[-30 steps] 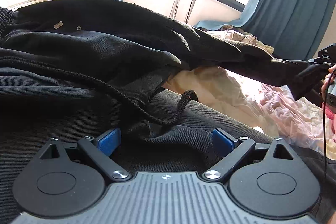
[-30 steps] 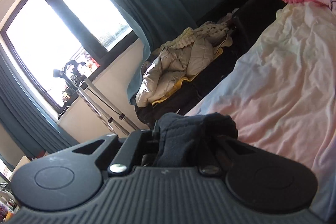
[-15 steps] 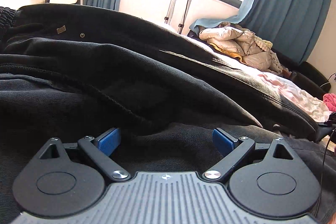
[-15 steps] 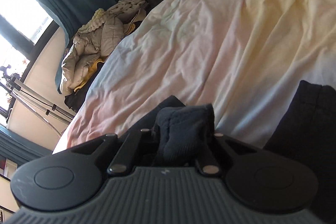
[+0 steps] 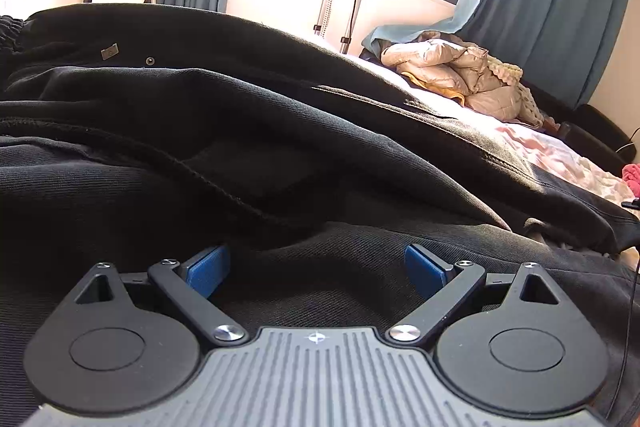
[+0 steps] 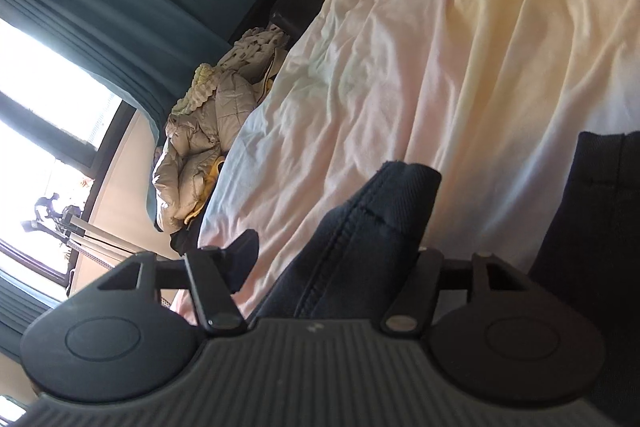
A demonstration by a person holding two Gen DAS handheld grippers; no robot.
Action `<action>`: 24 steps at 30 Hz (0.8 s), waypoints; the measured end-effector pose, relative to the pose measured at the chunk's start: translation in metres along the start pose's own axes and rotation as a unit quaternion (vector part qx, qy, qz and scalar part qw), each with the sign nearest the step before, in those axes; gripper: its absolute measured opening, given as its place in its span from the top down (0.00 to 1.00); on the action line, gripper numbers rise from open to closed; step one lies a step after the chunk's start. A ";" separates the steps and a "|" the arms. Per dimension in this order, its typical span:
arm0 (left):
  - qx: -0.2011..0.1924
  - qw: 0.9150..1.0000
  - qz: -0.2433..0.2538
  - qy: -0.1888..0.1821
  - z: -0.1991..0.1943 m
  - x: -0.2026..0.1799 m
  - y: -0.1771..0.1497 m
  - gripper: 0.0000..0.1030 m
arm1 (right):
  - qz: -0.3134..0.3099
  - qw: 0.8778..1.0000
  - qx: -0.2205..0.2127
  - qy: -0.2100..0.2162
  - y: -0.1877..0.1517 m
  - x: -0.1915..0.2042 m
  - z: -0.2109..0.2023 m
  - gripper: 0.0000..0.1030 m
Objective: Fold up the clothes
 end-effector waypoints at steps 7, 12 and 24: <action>-0.001 1.000 -0.004 -0.005 0.001 -0.001 0.002 0.08 | -0.075 0.996 -0.032 0.017 0.033 0.061 -0.012 0.95; 0.001 1.000 -0.007 -0.015 -0.001 -0.002 0.000 0.08 | -0.148 0.977 -0.111 0.104 0.064 0.113 -0.050 0.95; -0.002 1.000 0.005 -0.015 -0.003 -0.004 -0.002 0.08 | -0.051 0.997 0.004 -0.051 0.016 -0.056 -0.028 0.95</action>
Point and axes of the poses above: each gripper's, at about its wrist camera, not at the fingertips, and z roughly the way its jaws point, x to its left, y to its top, the point moved 10 cm from there along z, roughly the way its jaws point, and after that the axes turned 9 degrees about y, right-handed, at the moved point
